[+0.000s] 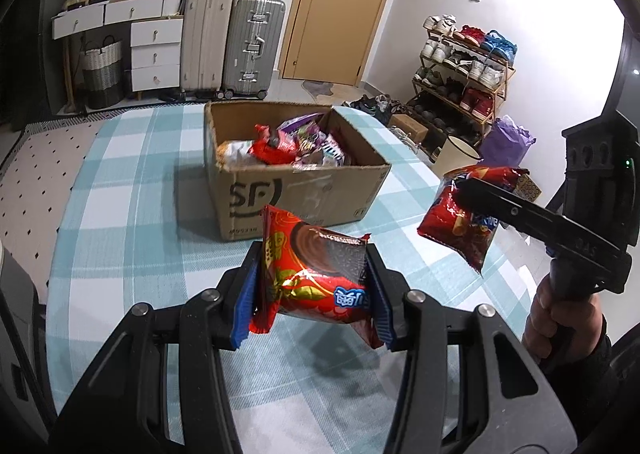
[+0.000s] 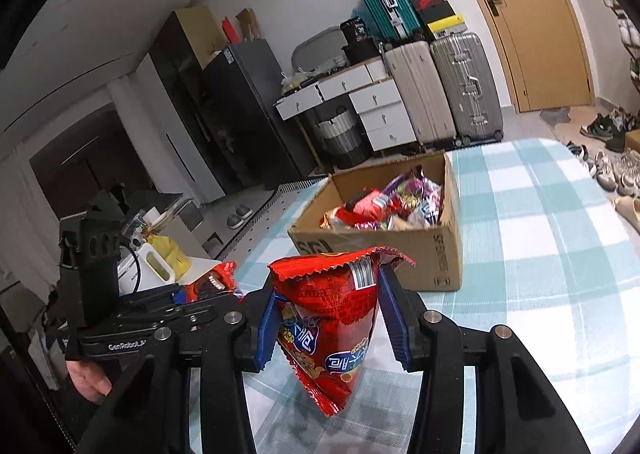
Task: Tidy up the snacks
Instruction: 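Lift the cookie pack and red chip bag and carry both over the box, then open both tools to drop the cookie pack and chip bag into the box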
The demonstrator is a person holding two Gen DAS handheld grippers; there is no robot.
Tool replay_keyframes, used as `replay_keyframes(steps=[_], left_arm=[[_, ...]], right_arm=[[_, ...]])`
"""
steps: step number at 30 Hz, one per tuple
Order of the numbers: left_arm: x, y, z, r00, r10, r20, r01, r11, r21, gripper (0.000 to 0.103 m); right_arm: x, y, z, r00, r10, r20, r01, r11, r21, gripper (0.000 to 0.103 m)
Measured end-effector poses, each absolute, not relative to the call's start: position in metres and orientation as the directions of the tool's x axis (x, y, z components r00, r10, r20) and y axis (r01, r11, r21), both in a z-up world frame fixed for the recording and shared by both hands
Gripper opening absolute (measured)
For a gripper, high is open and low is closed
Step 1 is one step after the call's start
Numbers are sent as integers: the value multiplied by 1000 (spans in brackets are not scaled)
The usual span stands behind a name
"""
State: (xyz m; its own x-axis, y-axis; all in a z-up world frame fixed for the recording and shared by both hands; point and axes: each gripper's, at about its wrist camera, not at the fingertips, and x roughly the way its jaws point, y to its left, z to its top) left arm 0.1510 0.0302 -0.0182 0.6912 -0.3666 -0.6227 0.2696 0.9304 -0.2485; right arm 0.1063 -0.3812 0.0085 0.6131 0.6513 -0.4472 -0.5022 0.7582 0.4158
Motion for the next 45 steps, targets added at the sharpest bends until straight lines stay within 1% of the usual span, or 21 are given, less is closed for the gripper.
replay_keyframes(steps=[3, 15, 20, 29, 38, 45], left_arm=[[161, 28, -12, 687, -378, -621, 276, 926, -258, 45], [210, 19, 18, 705, -363, -609, 289, 932, -220, 45], [239, 19, 25, 699, -370, -612, 295, 929, -224, 45], [294, 21, 39, 706, -340, -622, 282, 940, -193, 45], [347, 20, 37, 691, -336, -640, 282, 940, -190, 45], [379, 14, 27, 678, -327, -658, 289, 942, -170, 45]], right_arm=[[106, -381, 19, 618, 652, -440, -513, 758, 403, 46], [117, -377, 54, 633, 652, -419, -548, 759, 352, 46], [132, -378, 68, 642, 642, -420, -548, 767, 335, 46], [173, -368, 86, 641, 633, -434, -550, 773, 316, 46], [215, -352, 90, 634, 623, -458, -555, 779, 292, 46], [249, -341, 80, 634, 611, -474, -546, 788, 286, 46]])
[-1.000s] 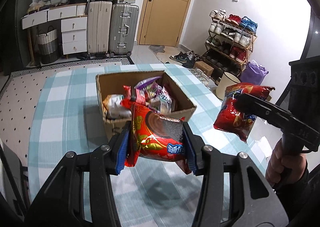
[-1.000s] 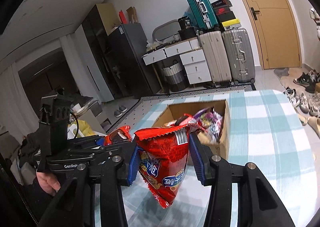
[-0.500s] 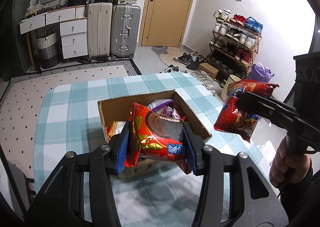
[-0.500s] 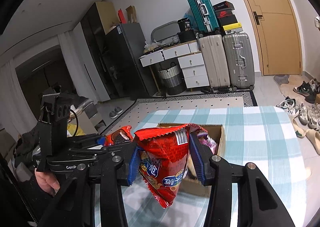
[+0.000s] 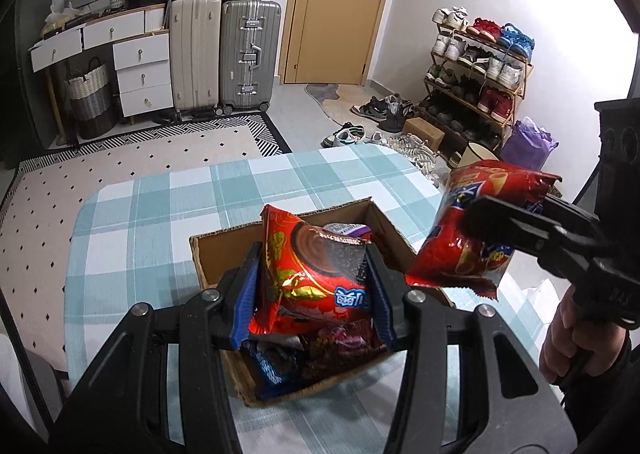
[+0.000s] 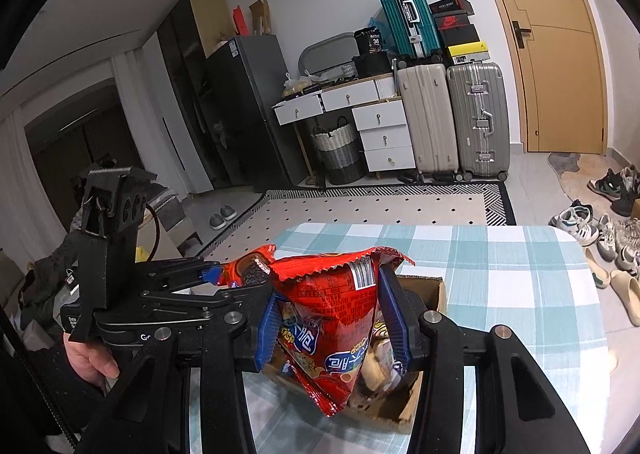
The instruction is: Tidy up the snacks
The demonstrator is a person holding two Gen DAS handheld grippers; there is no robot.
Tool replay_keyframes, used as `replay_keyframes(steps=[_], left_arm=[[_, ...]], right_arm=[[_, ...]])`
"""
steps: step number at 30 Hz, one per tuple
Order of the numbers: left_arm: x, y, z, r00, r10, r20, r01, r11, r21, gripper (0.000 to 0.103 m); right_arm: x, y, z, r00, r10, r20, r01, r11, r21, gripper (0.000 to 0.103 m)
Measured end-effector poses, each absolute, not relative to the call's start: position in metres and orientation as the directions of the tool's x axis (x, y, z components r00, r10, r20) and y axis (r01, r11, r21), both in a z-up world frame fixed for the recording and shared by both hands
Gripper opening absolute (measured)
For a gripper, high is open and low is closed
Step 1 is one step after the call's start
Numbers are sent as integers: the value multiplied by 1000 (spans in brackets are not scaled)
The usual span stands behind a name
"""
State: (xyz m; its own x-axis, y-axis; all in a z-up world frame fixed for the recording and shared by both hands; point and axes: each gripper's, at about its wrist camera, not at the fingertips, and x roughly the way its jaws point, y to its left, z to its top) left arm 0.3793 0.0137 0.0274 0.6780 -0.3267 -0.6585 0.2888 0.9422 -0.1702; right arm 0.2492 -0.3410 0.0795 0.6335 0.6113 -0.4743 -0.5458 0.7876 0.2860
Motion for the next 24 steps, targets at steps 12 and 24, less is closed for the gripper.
replay_keyframes(steps=[12, 24], left_arm=[[422, 6, -1, 640, -327, -695, 285, 941, -180, 45], [423, 17, -3, 662, -287, -693, 251, 955, -155, 56]], right_arm=[[296, -335, 43, 626, 577, -525, -514, 811, 278, 46], [306, -333, 36, 645, 563, -516, -509, 821, 260, 53]])
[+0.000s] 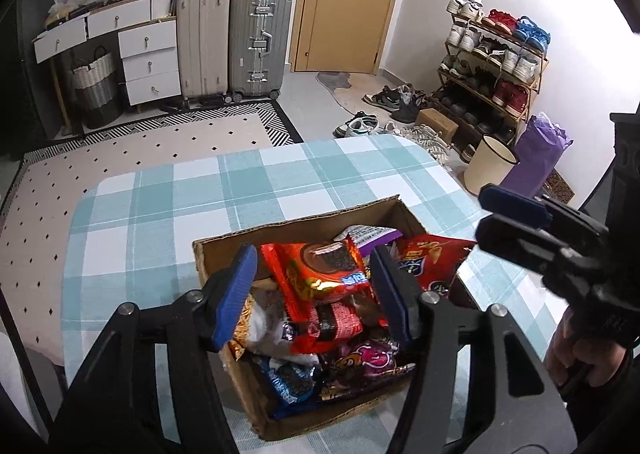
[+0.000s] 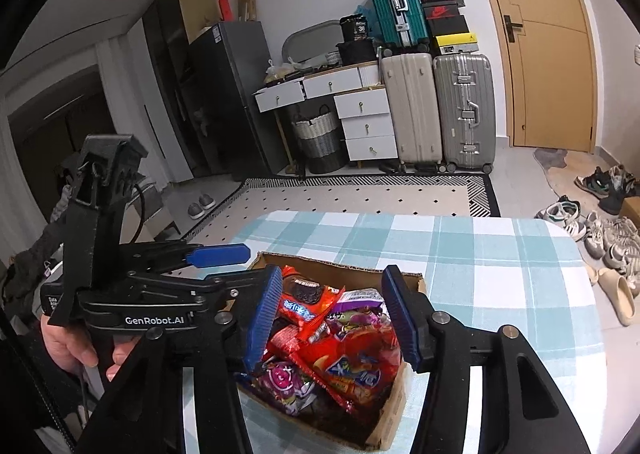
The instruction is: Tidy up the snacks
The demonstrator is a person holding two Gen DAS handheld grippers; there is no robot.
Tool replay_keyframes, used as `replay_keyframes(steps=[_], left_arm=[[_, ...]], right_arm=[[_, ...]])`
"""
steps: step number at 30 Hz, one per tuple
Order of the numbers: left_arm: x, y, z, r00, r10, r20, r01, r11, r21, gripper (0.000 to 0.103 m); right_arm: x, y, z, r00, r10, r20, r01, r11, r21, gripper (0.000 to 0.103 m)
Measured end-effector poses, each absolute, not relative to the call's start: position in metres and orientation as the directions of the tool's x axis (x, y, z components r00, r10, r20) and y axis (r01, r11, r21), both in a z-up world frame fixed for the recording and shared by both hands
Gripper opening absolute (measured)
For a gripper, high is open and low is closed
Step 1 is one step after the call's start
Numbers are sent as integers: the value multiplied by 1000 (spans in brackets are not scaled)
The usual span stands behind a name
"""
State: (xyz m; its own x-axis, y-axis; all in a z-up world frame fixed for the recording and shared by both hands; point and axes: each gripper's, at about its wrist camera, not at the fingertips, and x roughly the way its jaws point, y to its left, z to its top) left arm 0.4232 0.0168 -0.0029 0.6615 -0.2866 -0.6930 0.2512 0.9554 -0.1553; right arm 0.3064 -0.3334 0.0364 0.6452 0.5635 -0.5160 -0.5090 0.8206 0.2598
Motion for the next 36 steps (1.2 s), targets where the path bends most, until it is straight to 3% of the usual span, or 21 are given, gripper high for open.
replay_keyframes(steps=[6, 15, 19, 22, 25, 29, 36], left_arm=[[399, 22, 7, 691, -263, -673, 232, 963, -138, 58], [343, 24, 39, 775, -205, -598, 193, 978, -85, 79], [314, 25, 51, 810, -162, -564, 154, 986, -63, 83], [292, 25, 56, 824, -137, -549, 129, 990, -52, 88], [271, 26, 57, 832, -129, -539, 117, 992, -55, 91], [243, 29, 58, 850, -103, -517, 92, 995, -47, 102], [196, 40, 53, 871, -78, -485, 58, 997, -55, 102]], right_arm=[[292, -341, 47, 668, 558, -493, -503, 826, 253, 53], [248, -348, 65, 708, 553, -439, -511, 831, 221, 55], [221, -356, 70, 739, 548, -392, -507, 836, 212, 70], [202, -361, 71, 751, 548, -370, -509, 836, 206, 73], [182, -368, 69, 771, 531, -352, -493, 847, 196, 86], [154, -377, 65, 786, 524, -327, -486, 852, 197, 86], [110, -396, 53, 809, 503, -303, -469, 864, 182, 93]])
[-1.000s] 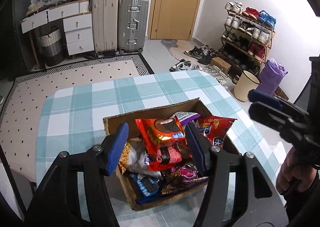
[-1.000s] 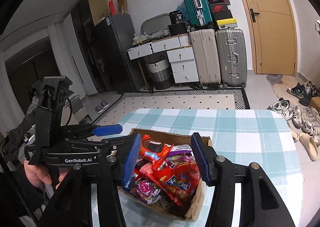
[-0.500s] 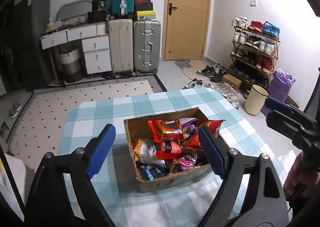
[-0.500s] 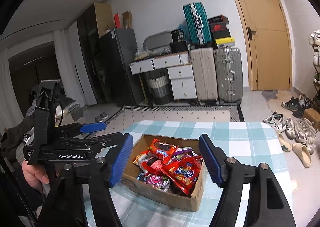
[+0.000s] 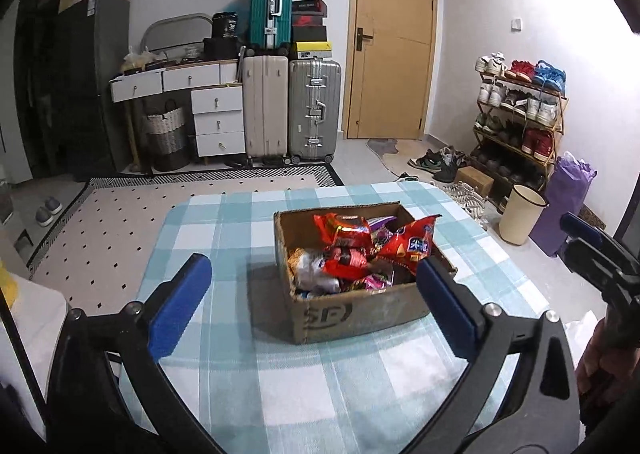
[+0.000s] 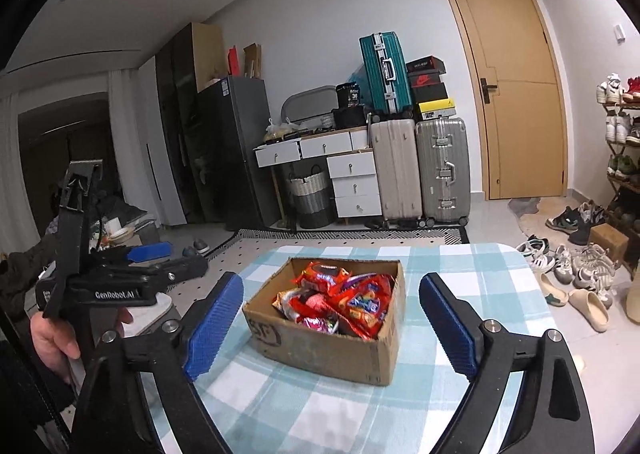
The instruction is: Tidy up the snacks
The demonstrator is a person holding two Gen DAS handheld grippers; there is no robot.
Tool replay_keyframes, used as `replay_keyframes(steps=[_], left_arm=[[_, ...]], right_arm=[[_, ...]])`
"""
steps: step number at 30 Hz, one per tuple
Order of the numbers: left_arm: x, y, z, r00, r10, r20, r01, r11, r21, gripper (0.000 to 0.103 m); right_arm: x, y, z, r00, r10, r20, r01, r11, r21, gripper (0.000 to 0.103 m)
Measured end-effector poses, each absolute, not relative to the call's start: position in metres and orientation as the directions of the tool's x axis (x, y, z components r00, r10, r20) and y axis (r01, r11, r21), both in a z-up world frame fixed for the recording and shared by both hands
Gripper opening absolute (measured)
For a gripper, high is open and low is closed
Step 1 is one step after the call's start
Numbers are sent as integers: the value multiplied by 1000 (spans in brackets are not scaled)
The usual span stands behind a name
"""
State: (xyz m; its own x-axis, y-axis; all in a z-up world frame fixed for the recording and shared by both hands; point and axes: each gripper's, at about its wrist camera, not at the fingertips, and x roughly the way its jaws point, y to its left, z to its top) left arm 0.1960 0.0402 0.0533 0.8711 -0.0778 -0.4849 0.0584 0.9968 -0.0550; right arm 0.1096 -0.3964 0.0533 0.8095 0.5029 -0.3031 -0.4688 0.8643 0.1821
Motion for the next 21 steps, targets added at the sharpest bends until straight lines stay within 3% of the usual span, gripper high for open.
replay_keyframes(steps=[21], left_arm=[[160, 80, -55, 909, 8, -418, -46, 996, -81, 102]], right_arm=[[68, -422, -5, 878, 401, -261, -390, 916, 96, 99]])
